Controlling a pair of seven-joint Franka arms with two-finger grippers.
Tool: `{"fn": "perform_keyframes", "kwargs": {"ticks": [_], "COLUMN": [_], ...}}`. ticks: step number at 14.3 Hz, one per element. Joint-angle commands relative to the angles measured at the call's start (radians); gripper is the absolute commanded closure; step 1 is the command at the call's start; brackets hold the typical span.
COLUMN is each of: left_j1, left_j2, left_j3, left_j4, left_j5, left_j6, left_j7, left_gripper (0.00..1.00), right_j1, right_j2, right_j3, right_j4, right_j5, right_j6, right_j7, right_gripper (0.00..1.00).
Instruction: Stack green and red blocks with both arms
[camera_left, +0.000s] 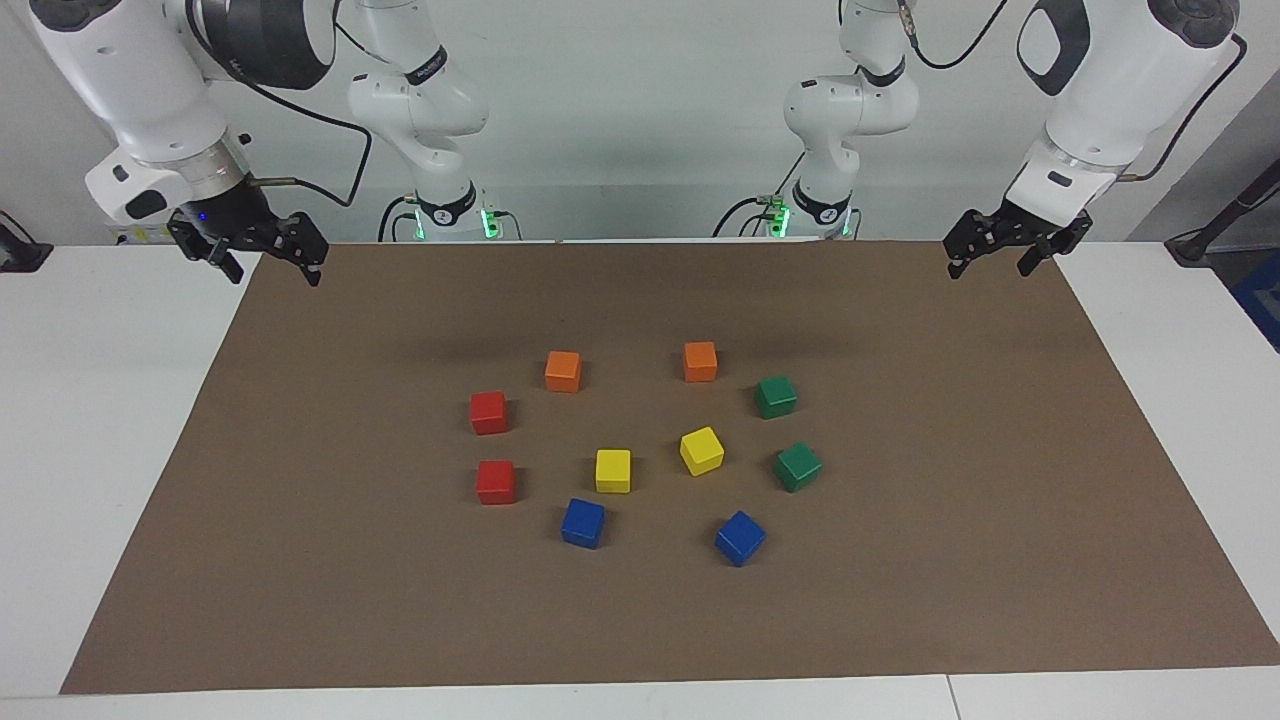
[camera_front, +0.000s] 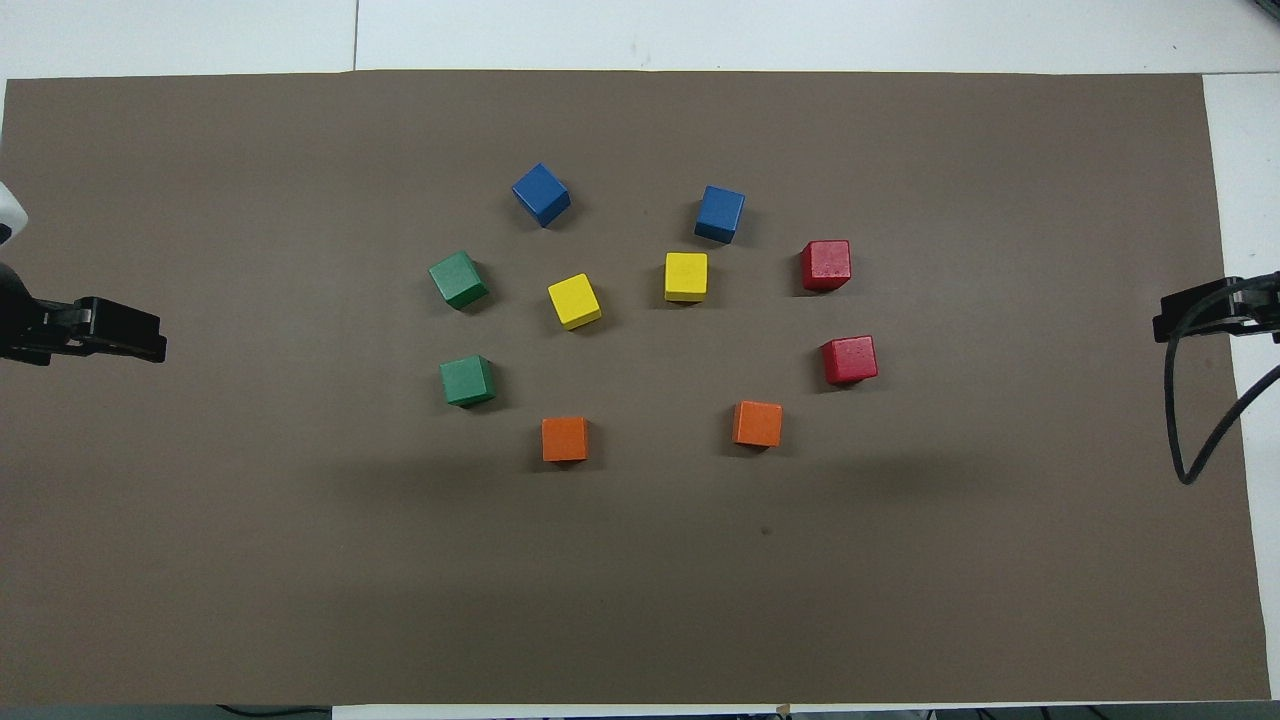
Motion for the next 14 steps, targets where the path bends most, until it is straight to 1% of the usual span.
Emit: {"fn": "perform_keyframes", "kwargs": {"ticks": [1,3,5,7,9,11,13,14], "left_j1": [0.012,0.007,-0.004,-0.016,-0.094,-0.148,-0.212,-0.253], "left_j2": [-0.008,0.001,0.018,0.050,0.081,0.090,0.081,0.090], "left_j3": [-0.002,-0.002,-0.003,-0.003,-0.003,-0.003,-0.003,-0.003], "left_j4": [-0.023,-0.037,-0.041,-0.041,-0.056,-0.133,-0.251,-0.286], "left_j5": [-0.001,-0.004,-0.007,-0.051,-0.054,-0.056,-0.057,-0.057], "left_j6": [0.025,0.055,0.076,0.122,0.180,0.264,0.398,0.450], "left_j7": [-0.001,-0.007,-0.036,-0.179,-0.315,-0.413,-0.517,-0.549], "left_gripper": [0.00,0.00,0.00,0.00,0.00,0.00,0.00,0.00], "right_j1": [0.001,0.007,0.045,0.076,0.119,0.165,0.206,0.222], "right_j2": [-0.029,-0.040,-0.043,-0.046,-0.032,-0.009,0.003,0.014], "right_j3": [0.001,0.006,0.010,0.012,0.012,0.012,0.012,0.012], "right_j4": [-0.030,-0.049,-0.073,-0.135,-0.175,-0.223,-0.264,-0.281], "right_j5": [-0.003,-0.001,0.020,0.034,0.034,0.034,0.034,0.034], "right_j6": [0.015,0.018,0.040,0.126,0.195,0.264,0.346,0.364], "right_j7": [-0.017,0.005,0.069,0.106,0.170,0.226,0.282,0.298], "right_gripper": [0.00,0.00,0.00,0.00,0.00,0.00,0.00,0.00]}}
